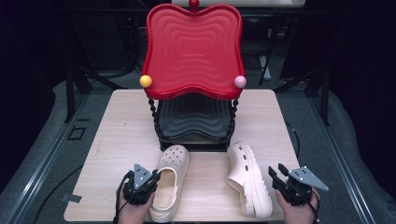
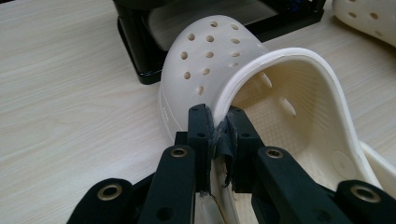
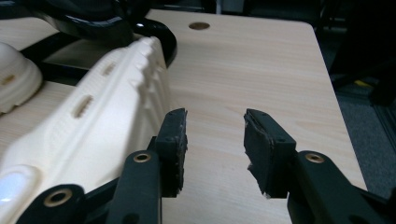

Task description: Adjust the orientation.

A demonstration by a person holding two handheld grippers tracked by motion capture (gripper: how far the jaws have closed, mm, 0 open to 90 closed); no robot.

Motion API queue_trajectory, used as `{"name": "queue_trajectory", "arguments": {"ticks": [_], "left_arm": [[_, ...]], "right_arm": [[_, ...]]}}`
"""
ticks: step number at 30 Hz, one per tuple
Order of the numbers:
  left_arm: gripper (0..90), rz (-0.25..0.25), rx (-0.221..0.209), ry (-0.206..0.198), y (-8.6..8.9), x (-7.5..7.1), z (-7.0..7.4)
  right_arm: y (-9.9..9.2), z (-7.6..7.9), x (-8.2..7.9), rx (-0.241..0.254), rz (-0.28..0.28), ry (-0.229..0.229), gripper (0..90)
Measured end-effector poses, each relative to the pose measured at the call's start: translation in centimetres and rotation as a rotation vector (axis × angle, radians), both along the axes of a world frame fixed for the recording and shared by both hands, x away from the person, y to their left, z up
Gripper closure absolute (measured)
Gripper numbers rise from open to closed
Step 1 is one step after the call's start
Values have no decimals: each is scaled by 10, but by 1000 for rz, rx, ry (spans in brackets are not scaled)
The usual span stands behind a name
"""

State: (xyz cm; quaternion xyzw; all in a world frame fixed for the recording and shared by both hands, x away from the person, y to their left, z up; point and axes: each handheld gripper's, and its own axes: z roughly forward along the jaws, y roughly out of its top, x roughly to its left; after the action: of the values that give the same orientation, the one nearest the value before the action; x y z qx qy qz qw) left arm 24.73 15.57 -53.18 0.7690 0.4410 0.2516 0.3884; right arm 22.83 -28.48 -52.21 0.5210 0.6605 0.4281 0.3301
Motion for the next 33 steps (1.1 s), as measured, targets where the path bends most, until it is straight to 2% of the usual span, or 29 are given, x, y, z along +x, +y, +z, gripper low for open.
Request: {"name": "queue_trajectory", "arguments": {"ticks": [4, 5, 7, 8, 10, 15, 18, 19, 20, 21, 23, 29, 33], "left_arm": [[803, -3, -1, 2, -5, 1, 0], [795, -7, -6, 0, -4, 1, 0], [766, -13, -19, 4, -3, 1, 0], [744, -28, -41, 9, -1, 1, 0], [725, -37, -75, 16, 3, 1, 0], [650, -43, -99, 10, 11, 0, 1], [630, -44, -112, -1, 16, -2, 2], [620, -44, -120, -1, 17, -2, 3], [618, -43, -123, -3, 19, -3, 4], [616, -44, -126, -4, 21, -3, 4], [610, -40, -134, -10, 24, -4, 4], [603, -32, -142, -19, 32, -5, 4], [603, -27, -137, -26, 39, -7, 5]], "right_arm": [[14, 11, -7, -7, 44, -57, 642], [18, 14, -10, -20, 64, -43, 652], [23, 15, -10, -23, 79, -59, 666], [33, 16, -13, -50, 120, -54, 708], [41, 16, -13, -69, 140, -48, 737], [53, 14, -11, -110, 180, -22, 809], [56, 11, -9, -137, 184, 0, 838], [56, 11, -8, -148, 187, 21, 853], [56, 10, -8, -145, 184, 12, 867], [55, 11, -9, -150, 183, 37, 882], [53, 10, -7, -133, 172, 15, 891], [47, 11, -7, -130, 151, 18, 895], [36, 12, -7, -135, 115, 26, 900]]}}
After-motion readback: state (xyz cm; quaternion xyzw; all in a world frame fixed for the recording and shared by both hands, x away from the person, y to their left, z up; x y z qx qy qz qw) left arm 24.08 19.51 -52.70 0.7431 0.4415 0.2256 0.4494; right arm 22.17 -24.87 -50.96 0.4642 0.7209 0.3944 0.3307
